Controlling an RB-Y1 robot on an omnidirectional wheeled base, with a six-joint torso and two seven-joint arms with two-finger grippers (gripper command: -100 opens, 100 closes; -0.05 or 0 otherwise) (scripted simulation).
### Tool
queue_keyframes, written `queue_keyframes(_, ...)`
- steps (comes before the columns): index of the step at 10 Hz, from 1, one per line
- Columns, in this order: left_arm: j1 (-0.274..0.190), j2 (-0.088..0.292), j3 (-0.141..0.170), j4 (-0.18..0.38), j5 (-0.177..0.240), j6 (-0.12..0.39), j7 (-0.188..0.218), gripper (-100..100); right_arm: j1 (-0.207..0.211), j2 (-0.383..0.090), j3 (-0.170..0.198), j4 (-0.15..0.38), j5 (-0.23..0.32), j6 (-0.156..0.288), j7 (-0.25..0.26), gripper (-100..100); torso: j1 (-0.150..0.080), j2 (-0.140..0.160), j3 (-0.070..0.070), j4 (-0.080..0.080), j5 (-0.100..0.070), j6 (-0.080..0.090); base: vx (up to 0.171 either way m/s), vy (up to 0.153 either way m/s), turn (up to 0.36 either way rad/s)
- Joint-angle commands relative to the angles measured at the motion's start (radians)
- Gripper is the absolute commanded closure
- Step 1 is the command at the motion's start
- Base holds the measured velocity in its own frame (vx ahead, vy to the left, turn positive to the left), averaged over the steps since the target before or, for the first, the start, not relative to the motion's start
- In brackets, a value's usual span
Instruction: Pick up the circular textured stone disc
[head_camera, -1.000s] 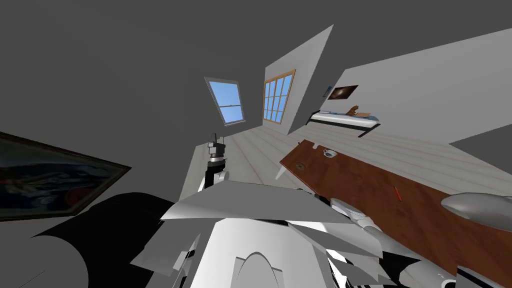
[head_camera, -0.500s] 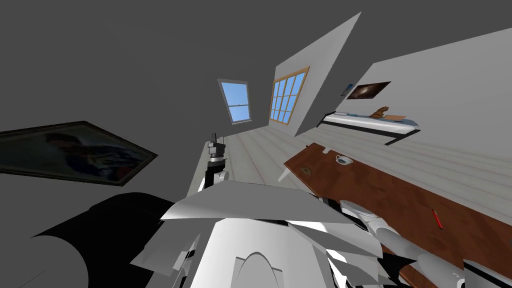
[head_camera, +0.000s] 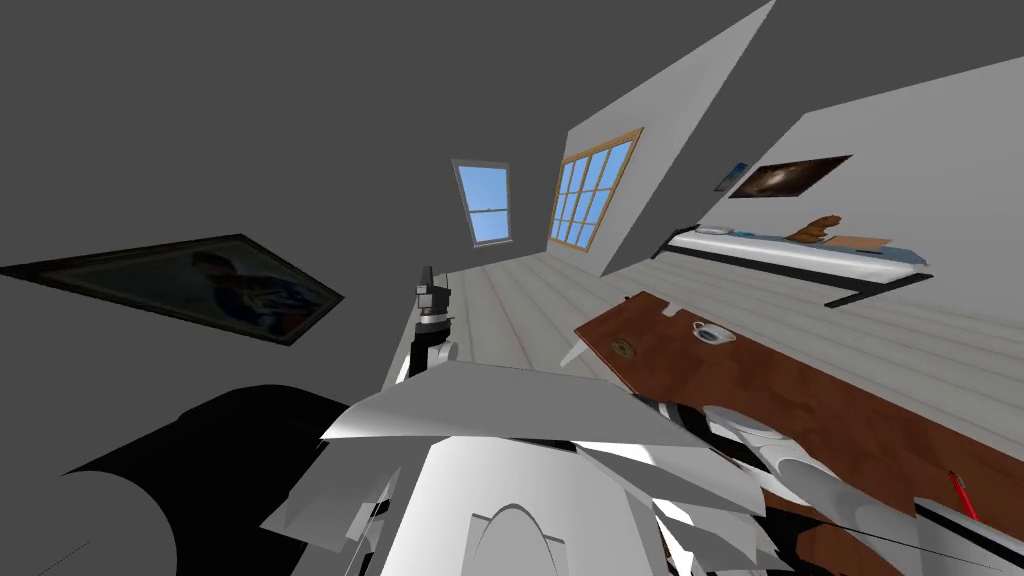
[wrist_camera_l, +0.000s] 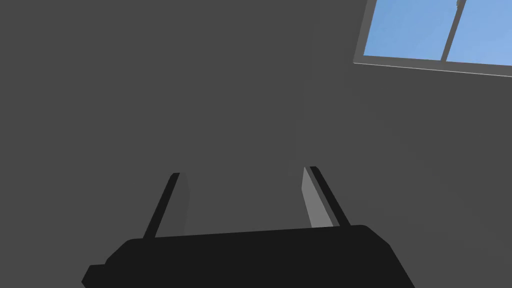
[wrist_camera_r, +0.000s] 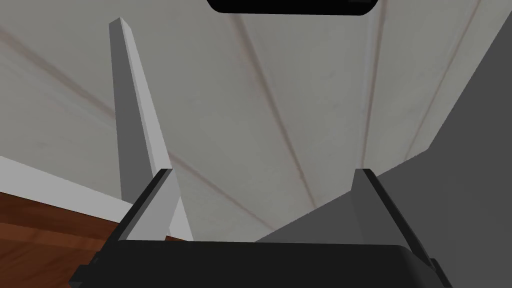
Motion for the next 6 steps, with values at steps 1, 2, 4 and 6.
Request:
queue_keyframes(1,0.000,0.000,0.000,0.000,0.000,0.000,0.000,0,-0.004,-0.040,0.027,0.019,0.017,0.017,-0.009,-100,0.000,0.000,0.000,0.000,0.000,0.000,-0.016,-0.018,0.276)
queue_keyframes(2,0.000,0.000,0.000,0.000,0.000,0.000,0.000,0,-0.004,-0.040,0.027,0.019,0.017,0.017,-0.009,-100,0.000,0.000,0.000,0.000,0.000,-0.001,-0.009,-0.022,0.140)
queue_keyframes(4,0.000,0.000,0.000,0.000,0.000,0.000,0.000,0,-0.036,-0.087,0.068,0.101,0.042,0.002,-0.004,-100,-0.001,-0.001,-0.001,0.000,0.000,-0.001,-0.003,-0.037,0.345)
queue_keyframes(6,0.000,0.000,0.000,0.000,0.000,0.000,0.000,0,-0.066,-0.127,0.101,0.161,0.063,-0.008,0.001,-100,-0.004,-0.003,-0.001,0.000,-0.001,-0.001,0.025,-0.087,0.344)
